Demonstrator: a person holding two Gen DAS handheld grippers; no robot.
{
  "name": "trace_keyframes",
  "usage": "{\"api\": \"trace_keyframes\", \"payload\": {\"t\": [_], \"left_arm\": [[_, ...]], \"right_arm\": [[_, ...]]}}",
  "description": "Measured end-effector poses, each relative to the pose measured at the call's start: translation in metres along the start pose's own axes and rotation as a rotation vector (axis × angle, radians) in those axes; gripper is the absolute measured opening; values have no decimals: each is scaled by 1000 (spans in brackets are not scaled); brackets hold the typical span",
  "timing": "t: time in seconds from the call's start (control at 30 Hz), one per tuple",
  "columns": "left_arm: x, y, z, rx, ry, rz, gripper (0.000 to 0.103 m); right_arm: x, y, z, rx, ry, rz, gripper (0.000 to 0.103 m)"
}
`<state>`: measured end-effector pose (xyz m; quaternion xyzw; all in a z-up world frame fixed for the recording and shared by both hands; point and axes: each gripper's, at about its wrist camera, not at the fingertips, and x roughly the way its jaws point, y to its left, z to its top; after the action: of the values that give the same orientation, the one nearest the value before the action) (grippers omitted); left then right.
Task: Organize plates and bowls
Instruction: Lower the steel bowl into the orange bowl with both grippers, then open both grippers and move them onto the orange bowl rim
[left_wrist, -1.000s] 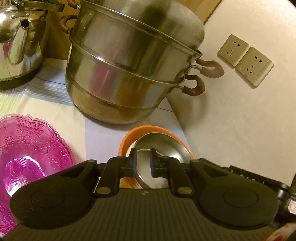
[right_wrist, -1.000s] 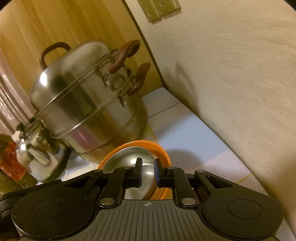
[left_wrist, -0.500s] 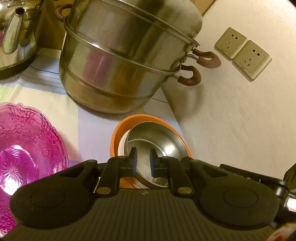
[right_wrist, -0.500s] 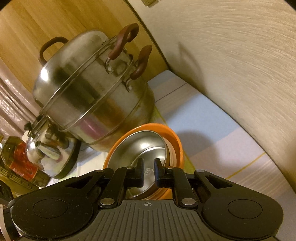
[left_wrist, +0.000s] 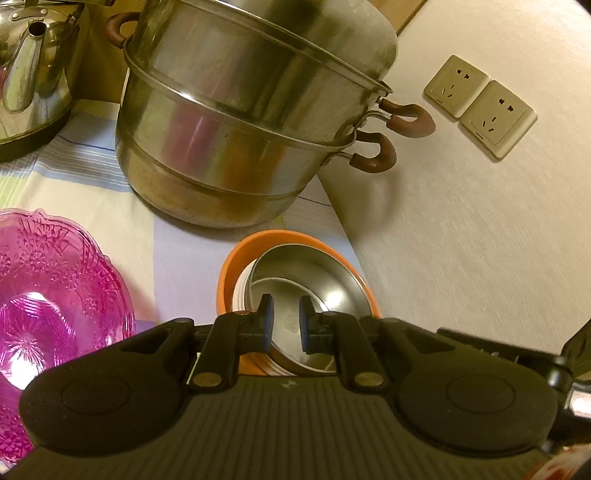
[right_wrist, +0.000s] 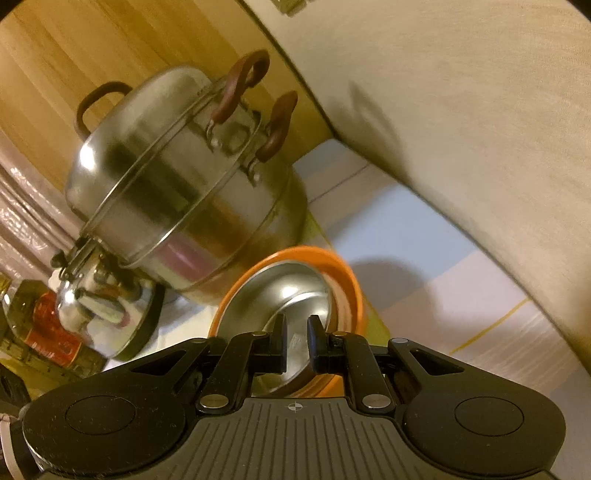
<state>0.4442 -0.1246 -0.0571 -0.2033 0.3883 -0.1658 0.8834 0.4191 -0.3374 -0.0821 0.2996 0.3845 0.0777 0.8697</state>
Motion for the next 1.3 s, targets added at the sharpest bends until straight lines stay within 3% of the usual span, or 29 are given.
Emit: {"api": "trace_keyframes", "payload": {"t": [0.27, 0.5, 0.7, 0.97, 1.03, 1.1, 1.3], "left_arm": [[1, 0, -2, 4, 6, -7, 12], [8, 2, -8, 5, 37, 6, 12], [2, 6, -3, -13, 8, 1, 12], [-8, 11, 6, -38, -56, 10, 13], [-10, 15, 9, -51, -62, 15, 14], [-10, 17, 11, -58, -63, 20, 19], [-8, 24, 12, -84, -63, 23, 33]], "right_arm": [[-3, -5, -1, 27, -20, 27, 13], [8, -7, -9, 39, 35, 11, 13], [-2, -4, -4, 27, -26, 24, 13], [-12, -3, 0, -12, -100, -36, 15], [-14, -5, 0, -18, -119, -60, 28], [-16, -8, 1, -7, -136, -77, 65], [-14, -16, 2, 12, -127, -96, 67]]}}
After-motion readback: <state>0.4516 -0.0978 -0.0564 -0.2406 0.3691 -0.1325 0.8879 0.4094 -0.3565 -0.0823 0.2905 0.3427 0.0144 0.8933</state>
